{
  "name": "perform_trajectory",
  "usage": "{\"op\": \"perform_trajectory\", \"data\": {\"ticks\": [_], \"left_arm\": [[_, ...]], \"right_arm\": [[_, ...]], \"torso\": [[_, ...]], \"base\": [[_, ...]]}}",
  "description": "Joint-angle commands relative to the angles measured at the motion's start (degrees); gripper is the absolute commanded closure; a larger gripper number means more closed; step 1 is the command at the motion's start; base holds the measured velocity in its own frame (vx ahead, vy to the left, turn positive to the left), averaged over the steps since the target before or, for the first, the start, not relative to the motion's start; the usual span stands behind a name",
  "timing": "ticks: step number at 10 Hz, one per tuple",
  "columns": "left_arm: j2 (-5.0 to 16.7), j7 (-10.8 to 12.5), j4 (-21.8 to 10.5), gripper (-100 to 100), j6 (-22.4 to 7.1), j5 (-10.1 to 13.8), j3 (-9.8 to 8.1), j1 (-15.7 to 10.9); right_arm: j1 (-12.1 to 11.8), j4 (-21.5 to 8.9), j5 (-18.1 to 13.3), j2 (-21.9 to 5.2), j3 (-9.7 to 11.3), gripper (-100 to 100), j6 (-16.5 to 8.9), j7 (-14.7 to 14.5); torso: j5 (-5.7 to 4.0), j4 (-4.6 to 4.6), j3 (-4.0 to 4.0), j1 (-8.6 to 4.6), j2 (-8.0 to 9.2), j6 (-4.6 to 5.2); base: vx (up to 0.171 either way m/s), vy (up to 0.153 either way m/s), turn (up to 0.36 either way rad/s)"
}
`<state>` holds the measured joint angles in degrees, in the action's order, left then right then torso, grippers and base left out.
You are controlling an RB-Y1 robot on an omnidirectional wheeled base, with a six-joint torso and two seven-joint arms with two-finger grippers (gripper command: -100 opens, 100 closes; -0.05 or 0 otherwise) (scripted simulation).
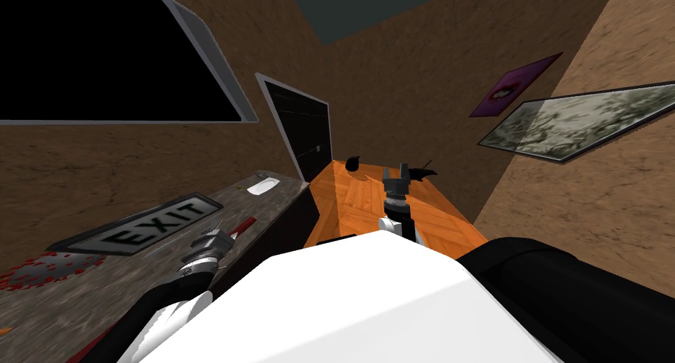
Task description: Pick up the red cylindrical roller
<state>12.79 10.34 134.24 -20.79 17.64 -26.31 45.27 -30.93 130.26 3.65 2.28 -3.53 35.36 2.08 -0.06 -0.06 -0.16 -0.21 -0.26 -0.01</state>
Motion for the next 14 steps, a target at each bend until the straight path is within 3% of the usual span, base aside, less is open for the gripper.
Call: {"op": "perform_trajectory", "data": {"ticks": [1, 4, 5, 6, 14], "left_arm": [[-0.1, 0.4, 0.0, -100, -2.6, 0.6, -0.65, 0.4], [-0.1, 1.7, -0.3, -100, -7.6, 2.7, -3.3, 1.4], [-0.1, 1.7, -0.3, -100, -8.8, 2.7, -3.3, 1.4], [0.0, 2.3, -0.4, -100, -11.2, 3.7, -4.54, 1.7], [1.0, 4.2, -1.3, -100, -22.1, 6.7, -8.8, 2.4]], "right_arm": [[0.0, 0.0, 0.0, 0.0, 0.0, 0, 0.0, 0.0], [0.0, 0.0, 0.0, 0.0, 0.0, 0, 0.0, 0.0], [0.0, 0.0, 0.0, 0.0, 0.0, 0, 0.0, 0.0], [0.0, 0.0, 0.0, 0.0, 0.0, 0, 0.0, 0.0], [0.0, 0.0, 0.0, 0.0, 0.0, 0, 0.0, 0.0]], "torso": [[0.0, 0.0, 0.0, 0.0, 0.0, 0.0], [0.03, 0.01, 0.03, 0.15, 0.06, 0.0], [0.04, 0.01, 0.03, 0.17, 0.06, 0.0], [0.03, 0.01, 0.04, 0.15, 0.09, 0.0], [0.06, 0.01, 0.05, 0.28, 0.1, 0.01]], "base": [[0.082, -0.034, 0.004], [0.073, -0.02, 0.001], [0.062, -0.017, 0.004], [0.089, -0.018, 0.012], [0.066, 0.008, 0.022]]}}
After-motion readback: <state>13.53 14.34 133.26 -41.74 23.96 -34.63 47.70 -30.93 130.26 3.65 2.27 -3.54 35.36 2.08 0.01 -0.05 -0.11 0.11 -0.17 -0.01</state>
